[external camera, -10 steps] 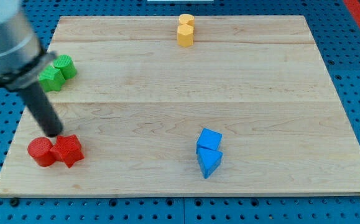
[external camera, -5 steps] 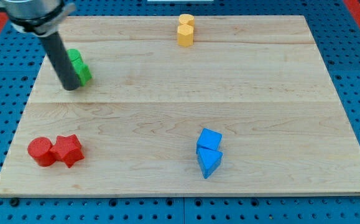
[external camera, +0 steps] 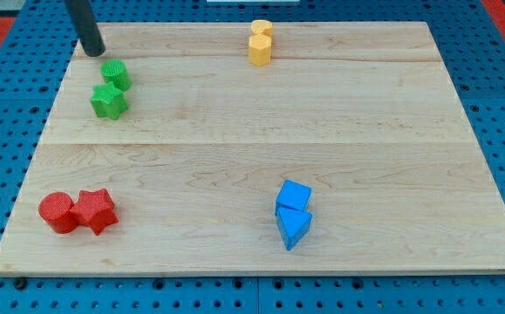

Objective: Separate green star from the green circle

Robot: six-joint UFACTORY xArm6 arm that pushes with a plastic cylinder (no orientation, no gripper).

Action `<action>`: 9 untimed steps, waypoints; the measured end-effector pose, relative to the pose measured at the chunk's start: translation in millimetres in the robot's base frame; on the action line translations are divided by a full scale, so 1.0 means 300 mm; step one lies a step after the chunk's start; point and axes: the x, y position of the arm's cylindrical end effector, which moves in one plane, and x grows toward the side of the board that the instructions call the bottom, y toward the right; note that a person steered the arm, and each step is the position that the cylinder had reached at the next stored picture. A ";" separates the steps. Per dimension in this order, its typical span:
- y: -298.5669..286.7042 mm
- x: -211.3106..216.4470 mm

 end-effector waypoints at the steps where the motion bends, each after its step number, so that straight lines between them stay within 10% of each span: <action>1: 0.044 0.064; 5: 0.036 0.485; 9: 0.254 0.289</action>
